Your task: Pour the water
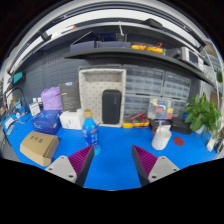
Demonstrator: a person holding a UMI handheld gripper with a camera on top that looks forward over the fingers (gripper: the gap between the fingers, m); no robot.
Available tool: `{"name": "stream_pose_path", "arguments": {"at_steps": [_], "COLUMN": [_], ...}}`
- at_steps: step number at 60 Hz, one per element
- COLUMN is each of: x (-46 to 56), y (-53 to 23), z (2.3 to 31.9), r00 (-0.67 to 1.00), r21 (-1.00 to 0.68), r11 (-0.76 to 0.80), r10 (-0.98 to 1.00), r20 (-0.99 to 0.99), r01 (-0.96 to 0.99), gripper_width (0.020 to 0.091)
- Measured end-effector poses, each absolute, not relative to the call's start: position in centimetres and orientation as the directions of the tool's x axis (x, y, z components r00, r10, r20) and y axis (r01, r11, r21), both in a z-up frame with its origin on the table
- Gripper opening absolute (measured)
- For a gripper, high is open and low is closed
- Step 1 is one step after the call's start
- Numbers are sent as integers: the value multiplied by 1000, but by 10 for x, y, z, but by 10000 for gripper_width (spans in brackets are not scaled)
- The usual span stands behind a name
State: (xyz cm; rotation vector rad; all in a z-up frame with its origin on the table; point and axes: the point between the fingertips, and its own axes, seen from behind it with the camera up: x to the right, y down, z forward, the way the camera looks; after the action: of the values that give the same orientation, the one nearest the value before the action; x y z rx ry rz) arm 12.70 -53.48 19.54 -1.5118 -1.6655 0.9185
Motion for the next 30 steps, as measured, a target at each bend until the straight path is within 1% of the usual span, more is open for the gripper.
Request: {"name": "stream_pose_path", "arguments": {"at_steps": [10,17,30], "x": [118,93,36], "y": [-563,-564,-563], "z": [178,171,150], "r00": [-84,-68,-59], "r21": [-865,-873,-893], "r11": [35,29,29], "r10": [996,998,998], "r20": [-8,-5,3], "r01": [501,486,450], "gripper_width": [765,764,760]}}
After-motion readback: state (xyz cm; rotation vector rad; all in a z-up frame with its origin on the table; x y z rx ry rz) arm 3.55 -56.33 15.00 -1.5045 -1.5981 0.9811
